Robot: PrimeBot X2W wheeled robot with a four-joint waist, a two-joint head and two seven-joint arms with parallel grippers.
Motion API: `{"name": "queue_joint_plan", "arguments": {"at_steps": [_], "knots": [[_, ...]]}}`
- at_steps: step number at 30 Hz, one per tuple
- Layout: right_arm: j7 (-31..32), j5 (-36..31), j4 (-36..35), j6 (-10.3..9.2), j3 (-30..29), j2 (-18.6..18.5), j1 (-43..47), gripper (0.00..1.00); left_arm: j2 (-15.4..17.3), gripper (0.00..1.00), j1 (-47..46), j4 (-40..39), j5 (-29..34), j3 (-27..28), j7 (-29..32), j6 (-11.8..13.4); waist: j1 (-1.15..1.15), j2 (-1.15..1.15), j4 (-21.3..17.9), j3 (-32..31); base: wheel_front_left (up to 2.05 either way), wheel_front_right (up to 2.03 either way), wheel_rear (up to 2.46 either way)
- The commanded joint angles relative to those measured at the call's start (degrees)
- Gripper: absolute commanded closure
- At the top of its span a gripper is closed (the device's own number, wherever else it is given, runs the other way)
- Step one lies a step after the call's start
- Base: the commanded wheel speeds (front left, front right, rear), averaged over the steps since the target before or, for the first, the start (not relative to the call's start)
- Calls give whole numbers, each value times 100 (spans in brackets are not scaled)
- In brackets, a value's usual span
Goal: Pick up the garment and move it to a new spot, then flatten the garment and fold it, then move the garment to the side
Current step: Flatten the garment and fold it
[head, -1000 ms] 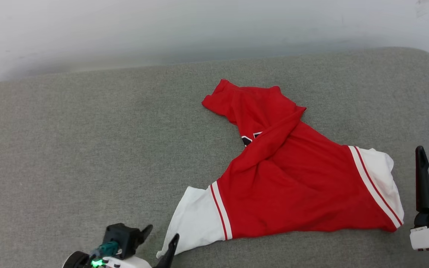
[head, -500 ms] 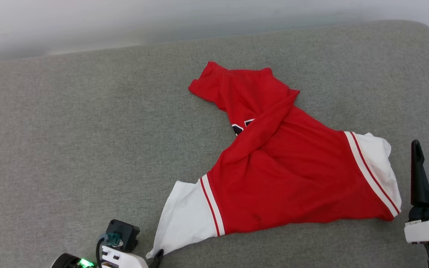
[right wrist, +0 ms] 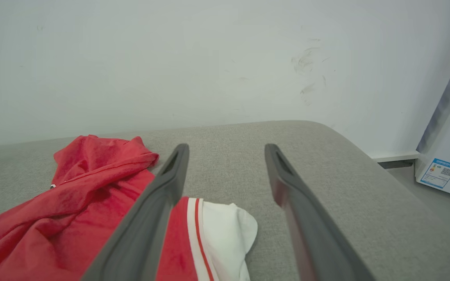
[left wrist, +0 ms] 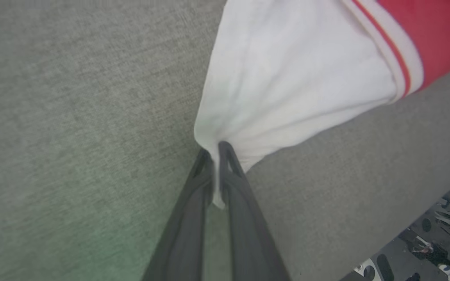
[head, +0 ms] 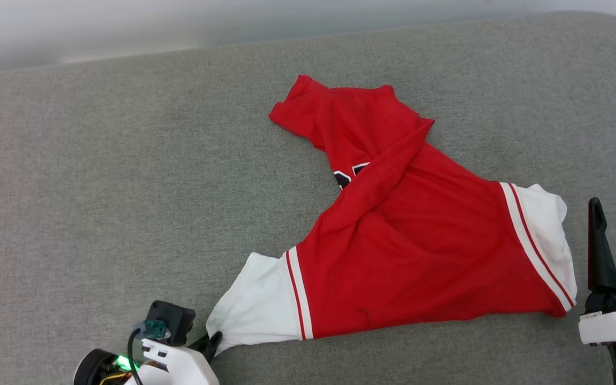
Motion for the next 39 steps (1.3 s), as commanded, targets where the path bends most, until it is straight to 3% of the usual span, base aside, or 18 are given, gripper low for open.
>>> {"name": "queue_joint_plan", "arguments": {"at_steps": [1, 5, 11, 18, 24, 29, 33, 39], "knots": [[-26, -11, 40, -4, -2, -26, -16, 0, -82, 100, -28, 134, -49, 48, -121, 77, 0, 0, 24, -59, 0, 0, 0], [148, -10, 166, -4, 142, -102, 98, 0, -199, 100, -151, 7, -169, 409, -633, 309, 0, 0, 66, -223, 0, 0, 0], [656, 63, 226, -4, 260, -198, 329, 0, -168, 100, -93, -436, -359, 786, -889, 449, 0, 0, 112, -408, 0, 0, 0], [2256, 336, -7, -3, 274, -444, 823, 0, -39, 100, 329, -1225, -420, 1120, -813, 686, 0, 0, 169, -522, 0, 0, 0], [4005, 596, -489, -3, 215, -578, 1006, 0, -6, 100, 593, -1851, -393, 995, -497, 758, 0, 0, 311, -484, 0, 0, 0], [4950, 698, -748, -3, 331, -644, 751, 0, -35, 100, 526, -2124, -354, 819, -363, 752, 0, 0, 475, -375, 0, 0, 0], [5441, 629, -639, -4, 453, -690, 587, 0, -50, 100, 430, -2207, -345, 702, -289, 714, 0, 0, 604, -296, 0, 0, 0], [5648, 692, -322, -3, 682, -644, 410, 0, -72, 100, 342, -2234, -389, 563, -226, 670, 0, 0, 777, -180, 0, 0, 0]]}}
